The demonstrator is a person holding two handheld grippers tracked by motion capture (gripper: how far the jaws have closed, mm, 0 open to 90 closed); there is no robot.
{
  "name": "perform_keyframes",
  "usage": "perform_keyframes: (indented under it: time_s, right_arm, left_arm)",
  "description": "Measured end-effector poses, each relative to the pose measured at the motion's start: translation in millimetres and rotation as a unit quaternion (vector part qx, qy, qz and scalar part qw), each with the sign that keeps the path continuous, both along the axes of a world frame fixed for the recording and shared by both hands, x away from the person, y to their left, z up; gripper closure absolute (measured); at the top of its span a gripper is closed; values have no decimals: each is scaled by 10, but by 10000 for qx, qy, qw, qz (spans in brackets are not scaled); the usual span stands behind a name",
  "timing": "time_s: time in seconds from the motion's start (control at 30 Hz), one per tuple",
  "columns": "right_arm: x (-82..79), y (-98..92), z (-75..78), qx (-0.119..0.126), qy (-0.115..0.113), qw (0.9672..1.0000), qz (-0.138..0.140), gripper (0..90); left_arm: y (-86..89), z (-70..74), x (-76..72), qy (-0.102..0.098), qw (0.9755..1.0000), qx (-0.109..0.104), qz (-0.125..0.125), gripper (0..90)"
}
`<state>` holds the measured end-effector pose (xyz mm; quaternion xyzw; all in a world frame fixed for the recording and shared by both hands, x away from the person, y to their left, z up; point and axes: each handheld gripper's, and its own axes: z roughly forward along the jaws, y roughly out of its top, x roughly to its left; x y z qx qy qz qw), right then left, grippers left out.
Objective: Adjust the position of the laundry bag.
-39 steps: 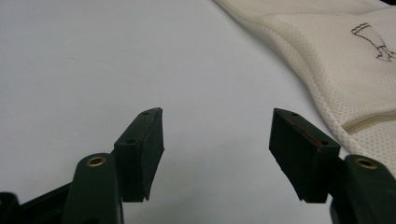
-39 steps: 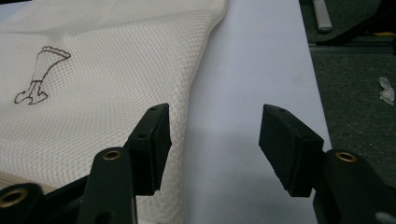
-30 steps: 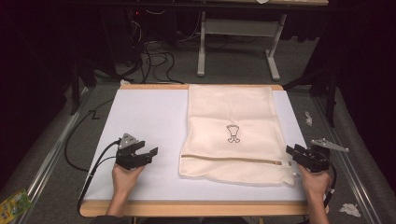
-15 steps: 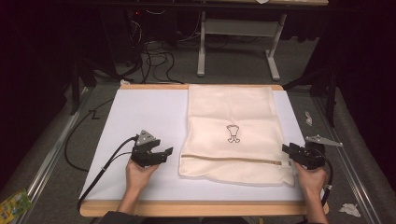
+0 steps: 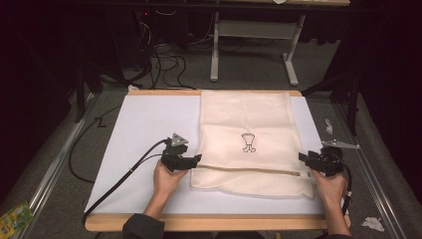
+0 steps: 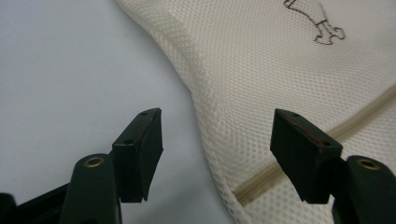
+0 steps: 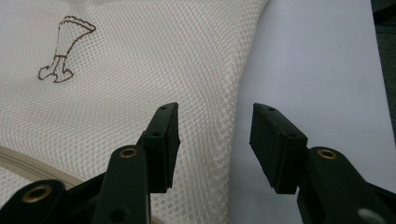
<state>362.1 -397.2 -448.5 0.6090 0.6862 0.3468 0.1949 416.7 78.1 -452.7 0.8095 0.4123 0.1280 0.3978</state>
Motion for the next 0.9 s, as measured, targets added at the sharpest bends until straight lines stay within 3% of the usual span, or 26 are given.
perform_keyframes:
  time_s: [0.1,0.17,0.33,0.5,0.7,0.83,0.9]
  right_arm:
    - [15,2,10,-22,43,10000,-13,524]
    - [34,-3,16,-37,102,9999,-17,525]
    - [93,8,-4,-49,199,9998,-32,524]
    - [141,35,-29,-132,302,9995,-19,538]
    - [190,81,-22,-163,432,9989,38,549]
    - [233,73,-26,-144,595,9981,10,565]
    - [254,67,-28,-137,673,9976,14,571]
  left_arm:
    - [-52,-22,34,77,10000,-22,-12,346]
    - [-90,-50,81,183,9997,-144,6,350]
    - [-194,-119,169,285,9996,46,70,365]
    - [-227,-142,204,344,9993,-100,134,393]
    - [-236,-181,232,445,9988,-68,179,420]
    - [-257,-182,240,550,9984,-41,148,484]
    - [-285,-172,247,595,9982,48,112,498]
